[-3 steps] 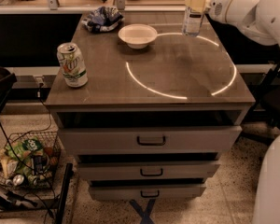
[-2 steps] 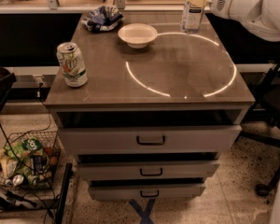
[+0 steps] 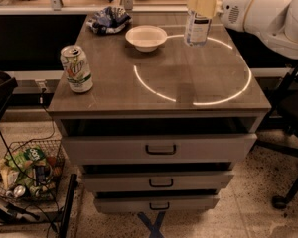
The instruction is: Move blue plastic bottle near 7up can
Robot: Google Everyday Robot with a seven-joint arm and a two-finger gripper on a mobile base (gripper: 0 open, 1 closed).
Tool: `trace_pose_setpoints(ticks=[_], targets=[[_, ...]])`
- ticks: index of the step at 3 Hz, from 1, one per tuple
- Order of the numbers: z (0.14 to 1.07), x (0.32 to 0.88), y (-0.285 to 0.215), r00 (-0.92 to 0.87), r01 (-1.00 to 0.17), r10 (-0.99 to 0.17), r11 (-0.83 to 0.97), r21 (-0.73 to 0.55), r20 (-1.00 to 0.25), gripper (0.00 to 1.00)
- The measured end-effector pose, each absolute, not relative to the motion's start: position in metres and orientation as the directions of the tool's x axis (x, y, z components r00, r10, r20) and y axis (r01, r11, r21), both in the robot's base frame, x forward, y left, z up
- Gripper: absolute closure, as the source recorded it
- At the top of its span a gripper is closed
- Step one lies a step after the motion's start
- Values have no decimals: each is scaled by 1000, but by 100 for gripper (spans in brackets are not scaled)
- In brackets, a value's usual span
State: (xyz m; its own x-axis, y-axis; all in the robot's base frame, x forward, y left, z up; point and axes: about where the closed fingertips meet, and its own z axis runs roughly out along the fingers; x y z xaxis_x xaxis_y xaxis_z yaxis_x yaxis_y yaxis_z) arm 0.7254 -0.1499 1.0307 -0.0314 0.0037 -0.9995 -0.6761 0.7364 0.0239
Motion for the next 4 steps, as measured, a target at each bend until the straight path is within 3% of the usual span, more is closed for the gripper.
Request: trace_pose_setpoints(ticks=[4], targets=[[964, 618, -4, -28, -845, -121, 533, -41, -992, 100]])
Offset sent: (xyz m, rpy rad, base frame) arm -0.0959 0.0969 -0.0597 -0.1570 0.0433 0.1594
